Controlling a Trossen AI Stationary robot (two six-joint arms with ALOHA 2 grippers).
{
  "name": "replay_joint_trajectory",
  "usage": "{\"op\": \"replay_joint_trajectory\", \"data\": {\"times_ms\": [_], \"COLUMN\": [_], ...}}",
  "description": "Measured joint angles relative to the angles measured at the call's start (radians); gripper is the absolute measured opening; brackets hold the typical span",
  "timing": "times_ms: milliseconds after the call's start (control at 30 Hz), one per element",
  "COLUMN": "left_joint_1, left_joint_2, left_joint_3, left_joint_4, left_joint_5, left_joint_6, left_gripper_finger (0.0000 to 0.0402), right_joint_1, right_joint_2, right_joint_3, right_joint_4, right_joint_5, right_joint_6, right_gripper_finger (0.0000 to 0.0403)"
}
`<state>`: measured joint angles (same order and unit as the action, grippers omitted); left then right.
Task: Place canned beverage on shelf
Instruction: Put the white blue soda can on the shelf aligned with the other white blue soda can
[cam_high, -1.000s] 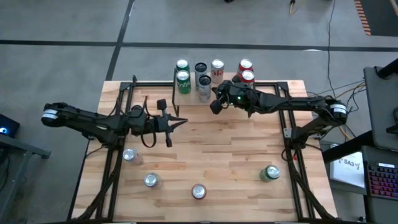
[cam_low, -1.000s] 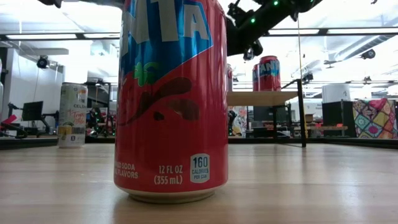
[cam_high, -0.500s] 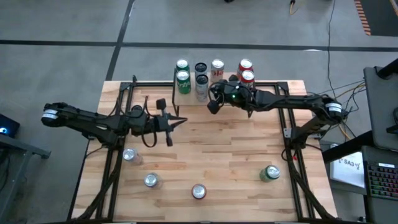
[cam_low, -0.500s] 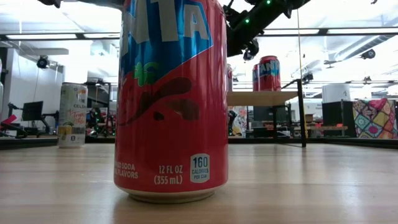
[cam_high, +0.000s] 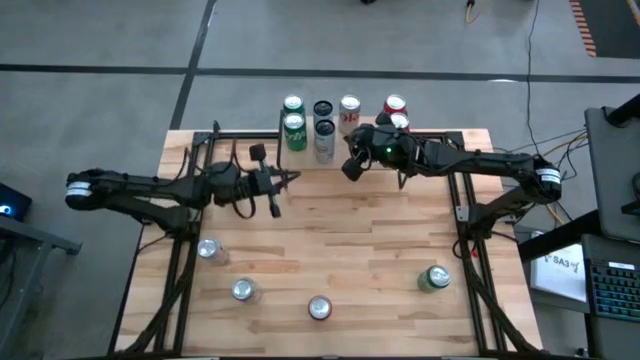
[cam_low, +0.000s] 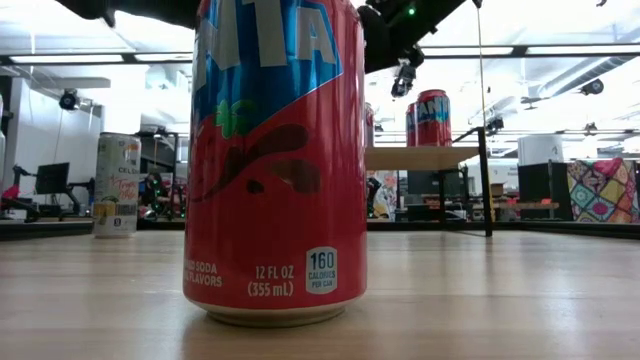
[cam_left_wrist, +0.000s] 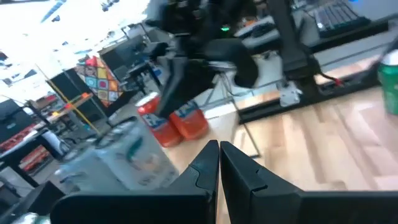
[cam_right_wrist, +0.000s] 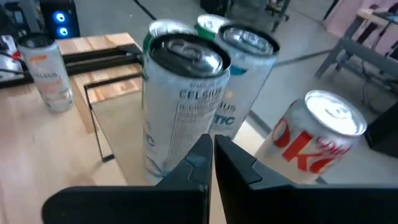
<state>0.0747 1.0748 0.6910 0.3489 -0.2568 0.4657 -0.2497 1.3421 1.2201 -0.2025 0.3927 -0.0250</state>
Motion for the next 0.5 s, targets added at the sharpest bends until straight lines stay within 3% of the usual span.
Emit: {"op": "replay_joint_trajectory", "data": {"times_ms": [200, 333, 500], "left_joint_1": [0.157, 0.214, 0.236], "left_joint_2": [0.001, 0.007, 0.077], "left_joint_3": [0.03, 0.058, 0.129], "left_joint_4": [0.031, 0.073, 0.096], "left_joint_5": [0.099, 0.196, 0.195], "left_joint_6": [0.018, -0.011, -0.075], "left_gripper_finger": [0.0, 0.0, 0.0], "right_joint_1": [-0.005, -0.006, -0.006], "right_joint_2": [-0.022, -0.032, -0.041], "right_joint_3": [0.0, 0.0, 0.0], "right_joint_4": [0.072, 0.105, 0.18], "right_joint_5": [-0.011, -0.103, -0.211], "right_joint_6": [-0.086, -0.105, -0.133], "right_gripper_finger": [0.0009, 0.0009, 0.0009]}}
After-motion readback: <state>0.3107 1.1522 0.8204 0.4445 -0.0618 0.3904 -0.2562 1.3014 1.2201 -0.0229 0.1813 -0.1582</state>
